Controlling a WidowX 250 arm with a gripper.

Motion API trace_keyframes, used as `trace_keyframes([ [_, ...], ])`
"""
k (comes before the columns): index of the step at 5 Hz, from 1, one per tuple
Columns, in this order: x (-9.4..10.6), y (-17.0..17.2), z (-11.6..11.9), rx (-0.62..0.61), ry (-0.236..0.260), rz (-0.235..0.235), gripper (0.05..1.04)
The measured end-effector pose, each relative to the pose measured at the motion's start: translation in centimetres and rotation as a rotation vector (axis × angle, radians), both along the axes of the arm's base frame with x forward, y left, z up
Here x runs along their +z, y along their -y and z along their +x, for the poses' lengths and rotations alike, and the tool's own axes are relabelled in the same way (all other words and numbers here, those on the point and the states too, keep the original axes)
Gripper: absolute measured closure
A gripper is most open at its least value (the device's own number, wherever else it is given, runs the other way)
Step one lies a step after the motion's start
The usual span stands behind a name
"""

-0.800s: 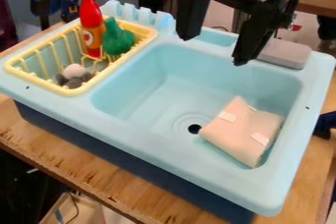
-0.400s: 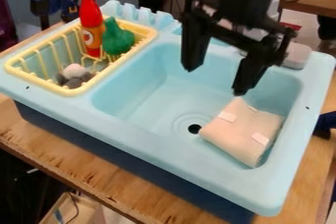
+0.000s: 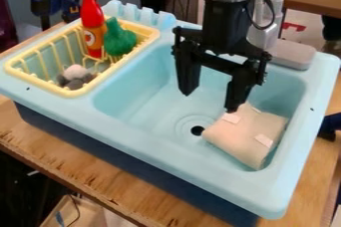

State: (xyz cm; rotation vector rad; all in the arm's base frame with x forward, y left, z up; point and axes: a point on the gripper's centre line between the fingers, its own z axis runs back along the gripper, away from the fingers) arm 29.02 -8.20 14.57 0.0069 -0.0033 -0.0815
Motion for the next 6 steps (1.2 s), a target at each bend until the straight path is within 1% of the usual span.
trace_keyframes([
  [1,-0.5,0.4,1.1,-0.016,0.041,-0.018,0.085],
  [2,-1.0,0.9,2.4,-0.04,0.072,-0.027,0.085],
  [3,-1.8,1.3,3.9,-0.053,0.092,-0.022,0.085],
  [4,-2.8,1.5,4.8,-0.06,0.092,-0.013,0.085],
  [6,-5.5,1.3,5.2,-0.057,0.036,0.027,0.085],
])
